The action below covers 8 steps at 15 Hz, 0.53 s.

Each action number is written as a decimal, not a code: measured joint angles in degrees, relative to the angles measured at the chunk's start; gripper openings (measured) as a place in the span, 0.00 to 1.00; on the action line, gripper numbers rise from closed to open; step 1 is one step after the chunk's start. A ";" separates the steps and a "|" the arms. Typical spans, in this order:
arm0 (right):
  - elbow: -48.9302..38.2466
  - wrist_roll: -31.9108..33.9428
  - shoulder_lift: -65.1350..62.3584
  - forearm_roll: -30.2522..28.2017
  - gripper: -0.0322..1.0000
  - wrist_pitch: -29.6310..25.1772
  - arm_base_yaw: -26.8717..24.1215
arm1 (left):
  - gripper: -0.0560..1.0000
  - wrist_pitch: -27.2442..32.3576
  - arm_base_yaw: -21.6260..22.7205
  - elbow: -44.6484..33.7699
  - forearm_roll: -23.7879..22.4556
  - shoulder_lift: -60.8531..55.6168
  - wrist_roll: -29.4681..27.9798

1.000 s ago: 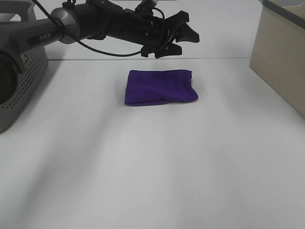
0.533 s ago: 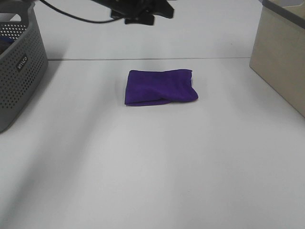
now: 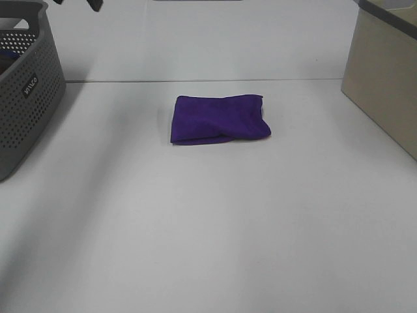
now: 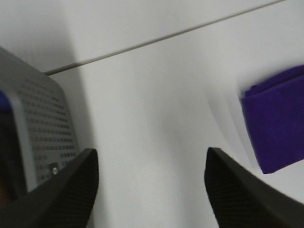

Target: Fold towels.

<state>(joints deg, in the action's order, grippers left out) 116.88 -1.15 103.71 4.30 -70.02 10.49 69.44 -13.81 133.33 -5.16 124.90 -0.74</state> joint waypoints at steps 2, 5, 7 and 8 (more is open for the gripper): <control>-1.72 2.41 -2.58 -1.20 0.79 0.17 -8.82 | 0.62 -0.11 8.08 -9.22 2.29 -8.71 -0.06; -12.95 2.41 -14.21 -1.66 0.79 0.63 -11.86 | 0.62 -0.11 14.95 -28.07 4.76 -22.23 1.83; -26.87 2.41 -28.71 -1.38 0.79 0.52 -11.86 | 0.62 0.00 17.65 -42.80 5.16 -37.24 3.04; -33.92 2.41 -35.58 -1.38 0.79 0.46 -11.86 | 0.62 -0.74 18.05 -50.19 4.81 -45.32 3.55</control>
<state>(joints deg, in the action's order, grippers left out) 82.96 1.26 68.12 2.92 -69.56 -1.38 68.70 4.24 83.14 -0.34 79.58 2.81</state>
